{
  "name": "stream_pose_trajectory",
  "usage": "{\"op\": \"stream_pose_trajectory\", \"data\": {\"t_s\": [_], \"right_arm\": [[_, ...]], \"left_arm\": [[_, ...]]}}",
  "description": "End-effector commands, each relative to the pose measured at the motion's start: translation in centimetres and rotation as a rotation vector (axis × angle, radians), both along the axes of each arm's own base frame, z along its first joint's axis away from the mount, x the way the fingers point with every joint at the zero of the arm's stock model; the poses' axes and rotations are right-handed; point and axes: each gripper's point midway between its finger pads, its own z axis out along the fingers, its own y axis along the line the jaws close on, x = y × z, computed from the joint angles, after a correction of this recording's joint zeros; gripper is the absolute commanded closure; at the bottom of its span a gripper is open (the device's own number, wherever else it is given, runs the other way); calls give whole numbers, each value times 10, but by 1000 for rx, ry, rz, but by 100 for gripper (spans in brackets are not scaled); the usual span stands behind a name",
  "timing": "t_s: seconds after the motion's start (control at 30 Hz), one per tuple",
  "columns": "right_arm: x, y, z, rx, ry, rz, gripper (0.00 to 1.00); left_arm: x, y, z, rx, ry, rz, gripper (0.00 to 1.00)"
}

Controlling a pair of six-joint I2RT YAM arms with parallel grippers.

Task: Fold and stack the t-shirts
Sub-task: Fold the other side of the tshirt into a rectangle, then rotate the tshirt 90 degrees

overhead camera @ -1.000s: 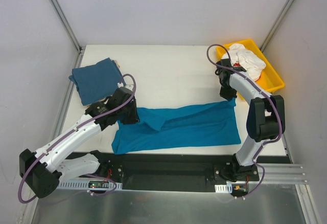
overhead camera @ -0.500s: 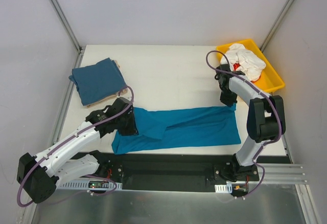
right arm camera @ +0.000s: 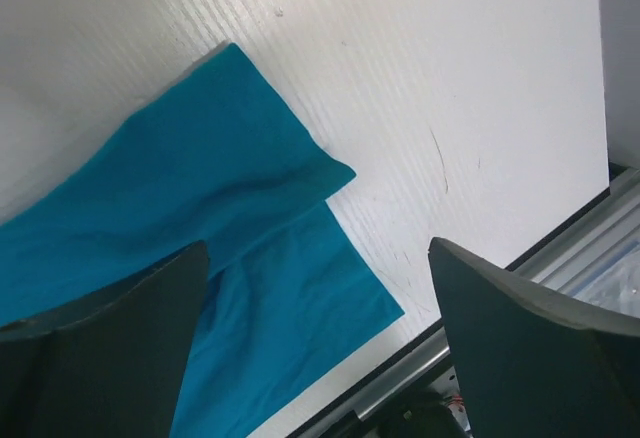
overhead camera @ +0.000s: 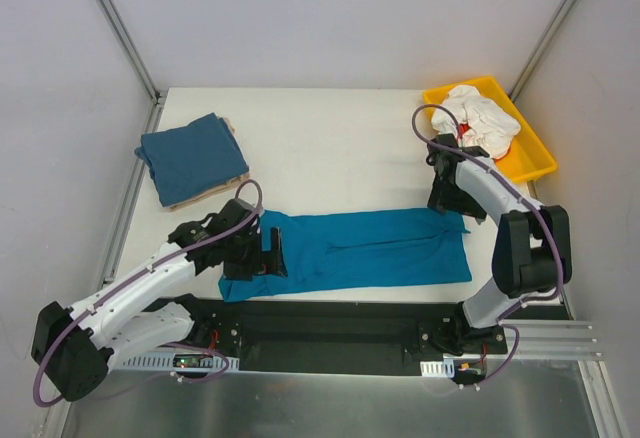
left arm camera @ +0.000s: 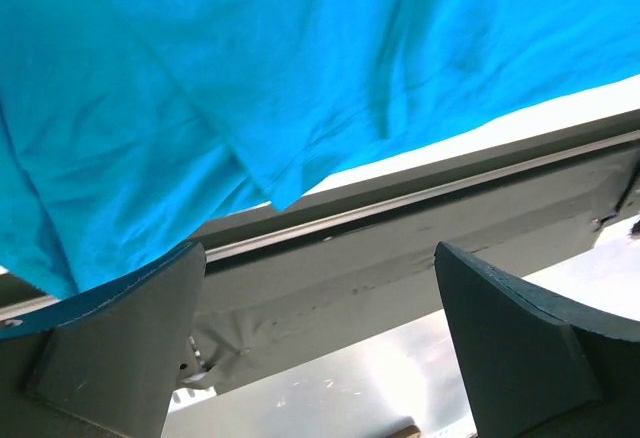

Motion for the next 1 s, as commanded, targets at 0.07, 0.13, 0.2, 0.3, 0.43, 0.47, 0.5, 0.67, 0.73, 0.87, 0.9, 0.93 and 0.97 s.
{"op": "stream_pose_trajectory", "data": {"t_s": [0.07,0.13,0.2,0.3,0.43,0.47,0.5,0.67,0.73,0.87,0.9,0.93,0.97], "right_arm": [[11,22,21,134,-125,82,3],[16,56,10,314,-123,152,4],[20,89,-2,476,-105,213,4],[23,109,-16,547,-70,239,4],[18,123,-34,606,-12,257,3],[17,124,-37,615,-6,258,4],[15,125,-41,616,7,257,4],[3,125,-57,642,50,268,3],[2,125,-60,661,61,276,4],[-8,119,-61,695,60,263,4],[-11,116,-60,694,63,264,4],[-17,113,-62,691,77,261,4],[-20,111,-60,693,76,262,3]], "left_arm": [[34,-12,14,38,-84,5,1],[49,-18,7,52,-100,27,1],[63,-20,0,87,-110,44,1],[83,-29,-13,87,-110,43,1],[99,-37,-35,32,-30,84,1],[104,-37,-38,28,-25,94,1],[110,-38,-45,27,-17,101,1],[153,-42,-54,-7,16,119,1],[177,-51,-45,-49,-2,104,1],[217,-68,-56,-70,6,65,1],[224,-74,-57,-85,7,50,1],[244,-85,-45,-117,-27,41,1],[249,-91,-57,-123,8,34,1]]}}
